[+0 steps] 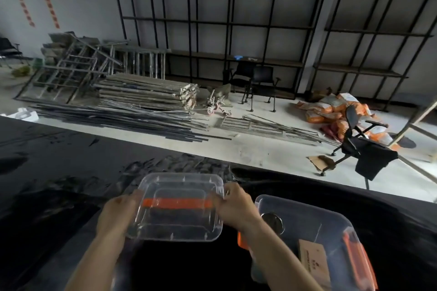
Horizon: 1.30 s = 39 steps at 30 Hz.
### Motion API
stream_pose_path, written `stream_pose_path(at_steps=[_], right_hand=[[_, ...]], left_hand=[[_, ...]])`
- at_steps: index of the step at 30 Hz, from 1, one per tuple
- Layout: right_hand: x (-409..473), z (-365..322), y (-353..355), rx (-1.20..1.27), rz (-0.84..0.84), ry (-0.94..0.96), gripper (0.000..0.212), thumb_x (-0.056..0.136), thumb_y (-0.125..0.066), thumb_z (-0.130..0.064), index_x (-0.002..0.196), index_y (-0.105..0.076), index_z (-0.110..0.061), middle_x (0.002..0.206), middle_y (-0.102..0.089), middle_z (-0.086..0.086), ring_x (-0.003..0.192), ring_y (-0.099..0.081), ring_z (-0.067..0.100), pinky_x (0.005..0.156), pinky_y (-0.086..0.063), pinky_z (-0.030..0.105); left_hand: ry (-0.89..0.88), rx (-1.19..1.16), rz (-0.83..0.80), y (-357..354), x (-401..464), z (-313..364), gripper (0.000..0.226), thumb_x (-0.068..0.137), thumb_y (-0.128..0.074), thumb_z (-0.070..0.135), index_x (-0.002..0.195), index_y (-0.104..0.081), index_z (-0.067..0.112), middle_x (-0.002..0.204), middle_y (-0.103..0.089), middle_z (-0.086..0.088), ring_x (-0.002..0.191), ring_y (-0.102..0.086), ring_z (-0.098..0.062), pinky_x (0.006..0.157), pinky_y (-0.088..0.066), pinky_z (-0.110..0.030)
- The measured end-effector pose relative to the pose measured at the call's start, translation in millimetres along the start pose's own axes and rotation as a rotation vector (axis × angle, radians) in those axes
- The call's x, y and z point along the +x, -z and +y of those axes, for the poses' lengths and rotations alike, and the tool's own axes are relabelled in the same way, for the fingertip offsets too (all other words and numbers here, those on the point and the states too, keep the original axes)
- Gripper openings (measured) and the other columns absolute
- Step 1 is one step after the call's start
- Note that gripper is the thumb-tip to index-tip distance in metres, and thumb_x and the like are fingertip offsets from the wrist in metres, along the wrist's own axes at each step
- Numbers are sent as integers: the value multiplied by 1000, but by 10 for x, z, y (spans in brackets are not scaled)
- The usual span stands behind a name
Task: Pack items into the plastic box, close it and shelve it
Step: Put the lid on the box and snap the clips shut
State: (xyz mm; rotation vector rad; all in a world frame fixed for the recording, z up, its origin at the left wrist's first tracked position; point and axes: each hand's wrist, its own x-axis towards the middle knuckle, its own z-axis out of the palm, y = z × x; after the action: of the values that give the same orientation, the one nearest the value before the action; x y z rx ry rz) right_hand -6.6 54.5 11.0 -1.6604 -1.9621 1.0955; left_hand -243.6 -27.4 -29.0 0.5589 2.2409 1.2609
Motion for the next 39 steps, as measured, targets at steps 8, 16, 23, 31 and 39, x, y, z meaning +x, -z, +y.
stream_pose_path(at_steps=[8,16,23,31,39], right_hand=[[-100,450,1458,686,333,29,42,88,-59,-51,115,-63,-20,106,-73,3,84,-77,25,80,-63,44],[-346,1362,1928,812,589,-110,41,73,-82,-39,103,-70,-13,86,-77,11,74,-72,27,70,-61,42],[-473,1850,1572,371,666,-111,52,72,-88,-19,118,-64,-20,99,-69,5,91,-68,19,73,-55,26],[-589,1848,1420,164,675,-107,61,71,-88,-20,124,-60,-21,109,-54,-1,87,-58,9,76,-53,31],[-710,2103,1375,448,500,-332,99,57,-92,-45,141,-45,-22,127,-57,7,110,-62,23,85,-56,38]], left_hand=[[-345,-355,-275,-692,-643,1171,43,88,-52,61,122,-67,38,120,-68,16,112,-62,-11,97,-46,-42],[-342,-342,-490,-1437,-1223,1139,50,84,-54,71,108,-73,32,113,-73,12,109,-65,-11,92,-45,-33],[-384,-124,-423,-1754,-1418,661,23,77,-83,22,96,-70,21,90,-77,0,89,-73,-18,83,-57,-39],[-491,38,-265,-1771,-1425,428,27,71,-86,37,88,-66,34,79,-74,9,77,-68,-2,65,-48,-24],[-411,41,-360,-1759,-1331,204,49,68,-88,42,109,-63,29,104,-70,3,100,-66,-10,90,-53,-36]])
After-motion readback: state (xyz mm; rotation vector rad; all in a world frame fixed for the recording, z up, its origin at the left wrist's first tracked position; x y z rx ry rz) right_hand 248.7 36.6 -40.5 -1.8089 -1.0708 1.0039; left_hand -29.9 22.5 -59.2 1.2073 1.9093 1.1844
